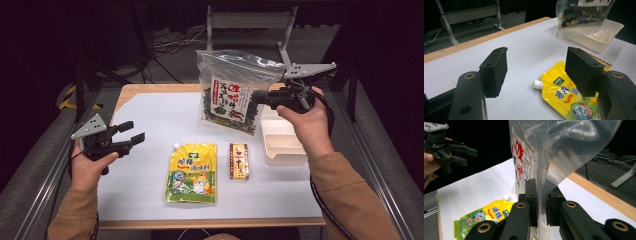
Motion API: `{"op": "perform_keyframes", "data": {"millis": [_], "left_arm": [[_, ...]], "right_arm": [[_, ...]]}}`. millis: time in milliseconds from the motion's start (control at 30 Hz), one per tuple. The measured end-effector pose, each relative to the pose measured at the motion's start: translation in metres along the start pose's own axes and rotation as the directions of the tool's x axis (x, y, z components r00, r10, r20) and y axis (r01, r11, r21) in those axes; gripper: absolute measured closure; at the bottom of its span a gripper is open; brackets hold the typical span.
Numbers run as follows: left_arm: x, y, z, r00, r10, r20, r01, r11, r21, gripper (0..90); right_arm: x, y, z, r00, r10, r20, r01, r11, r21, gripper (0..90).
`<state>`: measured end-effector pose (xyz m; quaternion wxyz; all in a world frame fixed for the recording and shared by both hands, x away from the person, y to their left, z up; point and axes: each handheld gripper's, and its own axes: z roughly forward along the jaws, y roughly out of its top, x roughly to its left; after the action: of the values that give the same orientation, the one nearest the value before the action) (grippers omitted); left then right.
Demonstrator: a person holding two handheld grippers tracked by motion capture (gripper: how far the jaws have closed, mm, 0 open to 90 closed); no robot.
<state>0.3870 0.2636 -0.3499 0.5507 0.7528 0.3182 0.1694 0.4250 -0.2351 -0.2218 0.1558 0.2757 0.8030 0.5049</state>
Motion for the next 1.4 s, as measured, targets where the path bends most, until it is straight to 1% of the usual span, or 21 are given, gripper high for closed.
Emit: {"op": "perform_keyframes", "data": {"millis": [33, 167, 233, 267, 433, 500, 533, 567, 667, 700, 833, 867, 933, 1000, 1067, 1100, 1133, 1200, 1333, 1400], "left_arm": [[0.000, -0.001, 0.002, 1.0000, -0.005, 0.000, 0.005, 0.9999, 0.012, 34.9], [0.002, -0.005, 0.006, 0.9999, -0.013, 0.003, 0.012, 0.9994, 0.031, 34.9], [0.003, -0.006, 0.007, 0.9999, -0.015, 0.003, 0.015, 0.9993, 0.035, 34.9], [0.004, -0.007, 0.008, 0.9998, -0.021, 0.005, 0.020, 0.9989, 0.041, 34.8], [0.007, -0.010, 0.010, 0.9993, -0.037, 0.007, 0.037, 0.9977, 0.056, 34.8], [0.008, -0.010, 0.010, 0.9994, -0.035, 0.005, 0.035, 0.9976, 0.060, 34.7], [0.007, -0.011, 0.010, 0.9989, -0.046, 0.005, 0.046, 0.9971, 0.061, 34.6], [0.008, -0.011, 0.011, 0.9988, -0.048, 0.005, 0.048, 0.9969, 0.063, 34.6], [0.010, -0.013, 0.011, 0.9991, -0.043, 0.003, 0.042, 0.9967, 0.069, 34.4], [0.010, -0.013, 0.012, 0.9988, -0.048, 0.003, 0.048, 0.9965, 0.069, 34.4], [0.012, -0.015, 0.012, 0.9988, -0.048, -0.006, 0.049, 0.9954, 0.083, 34.1], [0.013, -0.016, 0.012, 0.9984, -0.057, -0.004, 0.057, 0.9950, 0.082, 34.1], [0.014, -0.016, 0.011, 0.9986, -0.053, -0.005, 0.053, 0.9949, 0.086, 34.1], [0.014, -0.017, 0.012, 0.9983, -0.058, -0.003, 0.058, 0.9944, 0.088, 34.1], [0.014, -0.017, 0.012, 0.9985, -0.055, -0.005, 0.056, 0.9944, 0.090, 34.1], [0.014, -0.017, 0.013, 0.9980, -0.064, -0.004, 0.064, 0.9937, 0.092, 34.1], [0.014, -0.017, 0.013, 0.9979, -0.064, -0.002, 0.064, 0.9933, 0.096, 34.1], [0.014, -0.017, 0.013, 0.9976, -0.069, -0.003, 0.069, 0.9926, 0.100, 34.0], [0.015, -0.018, 0.013, 0.9970, -0.077, -0.004, 0.077, 0.9917, 0.103, 34.1], [0.015, -0.018, 0.013, 0.9971, -0.077, -0.003, 0.076, 0.9911, 0.109, 34.1]], "right_arm": [[-0.002, 0.000, -0.003, 0.9999, 0.000, 0.011, 0.000, 1.000, -0.001, 82.2], [-0.010, -0.001, -0.013, 0.9982, -0.006, 0.060, 0.006, 1.000, 0.005, 82.2], [-0.012, -0.001, -0.016, 0.9977, -0.006, 0.068, 0.006, 1.000, 0.007, 82.2], [-0.016, -0.003, -0.021, 0.9961, -0.006, 0.088, 0.005, 1.000, 0.007, 82.2], [-0.026, -0.007, -0.030, 0.9906, -0.009, 0.136, 0.007, 1.000, 0.013, 82.2], [-0.028, -0.008, -0.031, 0.9895, -0.009, 0.144, 0.007, 1.000, 0.014, 82.2], [-0.031, -0.009, -0.033, 0.9883, -0.007, 0.153, 0.005, 1.000, 0.013, 82.2], [-0.033, -0.010, -0.034, 0.9874, -0.006, 0.158, 0.004, 1.000, 0.012, 82.2], [-0.039, -0.013, -0.037, 0.9857, -0.003, 0.169, 0.002, 1.000, 0.011, 82.2], [-0.040, -0.013, -0.038, 0.9841, -0.010, 0.177, 0.007, 1.000, 0.015, 82.2], [-0.047, -0.016, -0.044, 0.9768, -0.021, 0.213, 0.017, 1.000, 0.022, 82.2], [-0.049, -0.017, -0.045, 0.9756, -0.017, 0.219, 0.013, 1.000, 0.024, 82.2], [-0.052, -0.018, -0.048, 0.9731, -0.014, 0.230, 0.009, 1.000, 0.024, 82.2], [-0.054, -0.020, -0.051, 0.9699, -0.017, 0.243, 0.011, 1.000, 0.026, 82.2], [-0.057, -0.022, -0.053, 0.9690, -0.016, 0.247, 0.010, 1.000, 0.026, 82.1], [-0.058, -0.023, -0.053, 0.9691, -0.014, 0.246, 0.008, 1.000, 0.024, 82.1], [-0.059, -0.024, -0.054, 0.9691, -0.027, 0.245, 0.022, 1.000, 0.023, 82.1], [-0.061, -0.025, -0.055, 0.9679, -0.031, 0.250, 0.026, 0.999, 0.025, 82.1], [-0.066, -0.029, -0.058, 0.9631, -0.021, 0.268, 0.013, 0.999, 0.032, 82.1], [-0.068, -0.030, -0.059, 0.9624, -0.020, 0.271, 0.011, 0.999, 0.034, 82.1]]}}
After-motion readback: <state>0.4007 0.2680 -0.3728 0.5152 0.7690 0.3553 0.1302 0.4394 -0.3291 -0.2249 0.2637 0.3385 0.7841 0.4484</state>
